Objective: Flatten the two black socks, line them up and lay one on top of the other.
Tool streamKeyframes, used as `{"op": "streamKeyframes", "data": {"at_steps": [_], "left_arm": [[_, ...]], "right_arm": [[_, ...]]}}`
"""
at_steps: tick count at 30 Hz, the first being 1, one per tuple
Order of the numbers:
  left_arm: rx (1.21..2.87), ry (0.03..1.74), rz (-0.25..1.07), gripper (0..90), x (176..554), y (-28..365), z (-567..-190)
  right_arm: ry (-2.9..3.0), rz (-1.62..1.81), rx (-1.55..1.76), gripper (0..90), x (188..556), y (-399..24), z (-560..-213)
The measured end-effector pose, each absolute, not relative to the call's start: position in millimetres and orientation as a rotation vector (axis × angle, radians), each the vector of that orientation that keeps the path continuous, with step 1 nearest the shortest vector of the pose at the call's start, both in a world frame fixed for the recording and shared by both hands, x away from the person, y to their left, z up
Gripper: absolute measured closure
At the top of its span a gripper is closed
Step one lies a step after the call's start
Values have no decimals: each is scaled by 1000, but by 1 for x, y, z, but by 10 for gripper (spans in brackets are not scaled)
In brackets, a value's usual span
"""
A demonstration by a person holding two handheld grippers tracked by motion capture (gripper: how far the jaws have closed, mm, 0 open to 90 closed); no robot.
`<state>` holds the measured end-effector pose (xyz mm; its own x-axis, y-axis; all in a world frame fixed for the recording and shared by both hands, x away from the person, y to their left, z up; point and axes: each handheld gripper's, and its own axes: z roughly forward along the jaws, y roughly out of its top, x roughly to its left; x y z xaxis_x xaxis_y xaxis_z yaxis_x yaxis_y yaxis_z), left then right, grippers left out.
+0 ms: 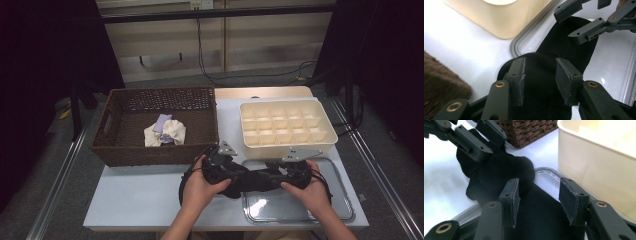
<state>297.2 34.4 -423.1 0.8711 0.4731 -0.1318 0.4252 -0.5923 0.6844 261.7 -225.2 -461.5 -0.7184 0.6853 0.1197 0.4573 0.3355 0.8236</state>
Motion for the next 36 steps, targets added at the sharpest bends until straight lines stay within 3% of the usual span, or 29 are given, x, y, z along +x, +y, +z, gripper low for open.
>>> {"op": "streamKeyframes", "data": {"at_steps": [14,24,32,35,36], "left_arm": [[2265,799,133,553,288,105,-436],[2246,873,179,536,282,131,-449],[2268,908,214,532,282,143,-460],[2281,902,202,568,283,141,-464],[2295,898,185,617,282,140,-465]], "right_arm": [[2351,1324,1025,509,265,-214,-460],[2417,1270,994,522,269,-181,-467],[2500,1177,977,662,269,-177,-476],[2509,1163,965,753,267,-176,-477],[2513,1164,960,781,267,-176,-477]]}}
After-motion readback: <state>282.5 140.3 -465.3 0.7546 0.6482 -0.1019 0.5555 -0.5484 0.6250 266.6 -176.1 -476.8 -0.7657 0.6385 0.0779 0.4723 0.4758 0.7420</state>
